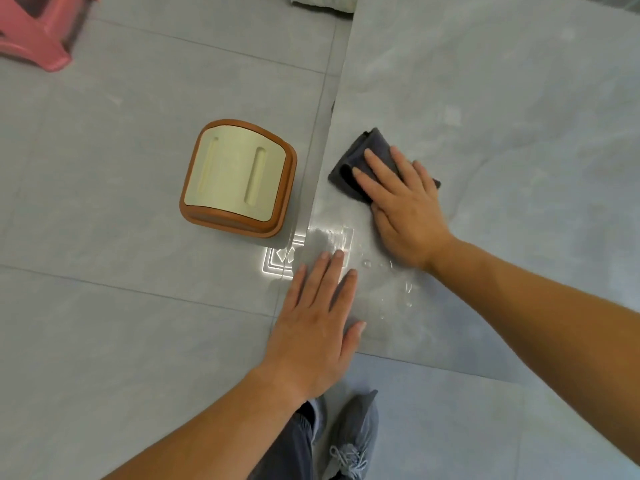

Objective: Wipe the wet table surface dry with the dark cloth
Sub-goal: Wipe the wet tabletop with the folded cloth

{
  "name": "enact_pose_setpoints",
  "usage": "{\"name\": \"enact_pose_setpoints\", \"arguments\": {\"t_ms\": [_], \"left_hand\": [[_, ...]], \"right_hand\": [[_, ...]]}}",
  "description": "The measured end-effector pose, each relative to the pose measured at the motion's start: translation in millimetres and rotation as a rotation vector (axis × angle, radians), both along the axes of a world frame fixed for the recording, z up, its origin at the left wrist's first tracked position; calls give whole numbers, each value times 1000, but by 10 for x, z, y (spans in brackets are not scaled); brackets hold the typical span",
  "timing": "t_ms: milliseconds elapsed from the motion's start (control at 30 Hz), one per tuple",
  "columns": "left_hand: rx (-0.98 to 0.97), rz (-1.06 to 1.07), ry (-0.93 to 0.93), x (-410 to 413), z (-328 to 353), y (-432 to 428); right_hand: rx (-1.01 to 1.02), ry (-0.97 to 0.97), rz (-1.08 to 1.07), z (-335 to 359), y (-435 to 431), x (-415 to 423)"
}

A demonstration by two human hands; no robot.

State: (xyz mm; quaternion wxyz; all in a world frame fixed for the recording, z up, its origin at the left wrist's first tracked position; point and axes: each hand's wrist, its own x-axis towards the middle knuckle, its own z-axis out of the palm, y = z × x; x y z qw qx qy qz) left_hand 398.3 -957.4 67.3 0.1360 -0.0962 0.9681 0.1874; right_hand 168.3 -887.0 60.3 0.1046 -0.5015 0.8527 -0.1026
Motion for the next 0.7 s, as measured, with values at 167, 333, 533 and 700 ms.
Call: {"name": "enact_pose_setpoints", "arguments": {"t_ms": [167,333,533,700], "left_hand": [[-44,34,2,0,-18,92],[-90,47,-12,55,-31,192],[-102,79,-17,153,0,355],[-96,119,22,192,-5,427]], "right_hand": [[110,15,308,20,560,-118],[60,-62,-217,56,876,-386],[40,5,-83,-40,1432,409],[80,-37,-173,22,1603,261]]}}
